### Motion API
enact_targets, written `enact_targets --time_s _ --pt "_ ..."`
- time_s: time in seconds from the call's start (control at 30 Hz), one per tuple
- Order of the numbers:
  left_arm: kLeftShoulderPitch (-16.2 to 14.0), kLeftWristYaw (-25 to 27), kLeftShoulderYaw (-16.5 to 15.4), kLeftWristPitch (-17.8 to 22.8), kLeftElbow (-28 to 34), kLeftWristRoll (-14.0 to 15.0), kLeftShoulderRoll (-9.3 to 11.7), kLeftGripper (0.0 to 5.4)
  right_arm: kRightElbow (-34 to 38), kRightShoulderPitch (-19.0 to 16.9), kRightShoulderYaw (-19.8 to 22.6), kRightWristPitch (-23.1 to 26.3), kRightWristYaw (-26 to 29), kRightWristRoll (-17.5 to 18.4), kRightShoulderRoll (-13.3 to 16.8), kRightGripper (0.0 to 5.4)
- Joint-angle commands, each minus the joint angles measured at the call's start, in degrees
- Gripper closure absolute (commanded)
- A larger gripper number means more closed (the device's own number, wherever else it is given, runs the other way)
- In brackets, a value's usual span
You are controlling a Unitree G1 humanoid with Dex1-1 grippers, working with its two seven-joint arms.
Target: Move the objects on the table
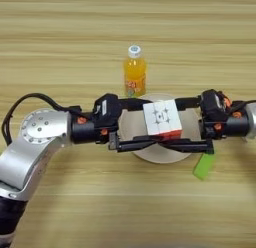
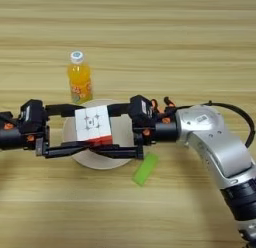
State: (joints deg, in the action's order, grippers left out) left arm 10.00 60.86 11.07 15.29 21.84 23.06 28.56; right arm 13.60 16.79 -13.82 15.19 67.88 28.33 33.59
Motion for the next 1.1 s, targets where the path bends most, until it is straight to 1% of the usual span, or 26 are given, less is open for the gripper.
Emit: enact_targets --time_s 0.03,0.13,0.4,0.43,0.6,0.63,0.67,0.7,0.77,0.87,0.97,1.1 --pt "0.2 -0.5 -0.6 -1.0 0.3 0.1 0.7 2.13 1.1 1.1 0.0 0.6 1.1 0.0 0.2 1.76" --pt "0.0 -0.8 -0.9 -1.1 0.2 0.2 0.8 2.13 1.1 1.1 0.1 0.7 1.1 0.0 0.1 1.92" --pt "-0.3 -0.8 -1.4 -2.1 0.1 0.3 1.0 2.13 1.2 1.0 0.2 0.7 1.0 0.1 -0.2 1.98" --pt "-0.4 -0.8 -1.4 -2.3 0.1 0.4 1.0 1.77 1.1 0.9 0.2 0.6 1.0 0.1 -0.3 1.99" --pt "-1.7 0.6 -1.9 -4.0 1.3 2.1 1.0 1.38 -0.1 0.4 0.6 -0.4 -0.3 -0.6 -1.3 2.08" --pt "-1.9 0.7 -2.0 -4.2 1.5 2.2 1.0 1.26 -0.3 0.3 0.6 -0.4 -0.4 -0.7 -1.4 2.08" --pt "-2.1 0.6 -2.1 -4.5 1.4 2.2 1.1 1.26 -0.6 0.1 0.7 -0.5 -0.7 -0.9 -1.6 2.08" --pt "-2.2 0.5 -2.3 -4.8 1.2 2.2 1.2 1.11 -1.0 0.0 0.7 -0.7 -1.0 -1.1 -1.8 2.08" --pt "-2.4 0.2 -2.8 -5.4 0.6 2.3 1.3 1.02 -2.2 -0.6 0.6 -1.3 -1.9 -2.2 -2.3 2.08" --pt "-2.2 0.1 -3.3 -5.7 0.2 2.6 1.5 0.72 -4.1 -1.1 0.3 -2.2 -3.2 -3.9 -3.1 2.08" --pt "-2.7 0.1 -3.6 -5.9 0.4 2.8 1.6 0.5 -6.9 -1.7 0.1 -3.2 -5.1 -6.2 -4.0 2.08" --pt "-2.8 -0.8 -4.3 -6.8 -0.7 2.5 1.0 0.07 -10.6 -2.6 -0.4 -5.1 -6.6 -9.6 -4.4 2.08"
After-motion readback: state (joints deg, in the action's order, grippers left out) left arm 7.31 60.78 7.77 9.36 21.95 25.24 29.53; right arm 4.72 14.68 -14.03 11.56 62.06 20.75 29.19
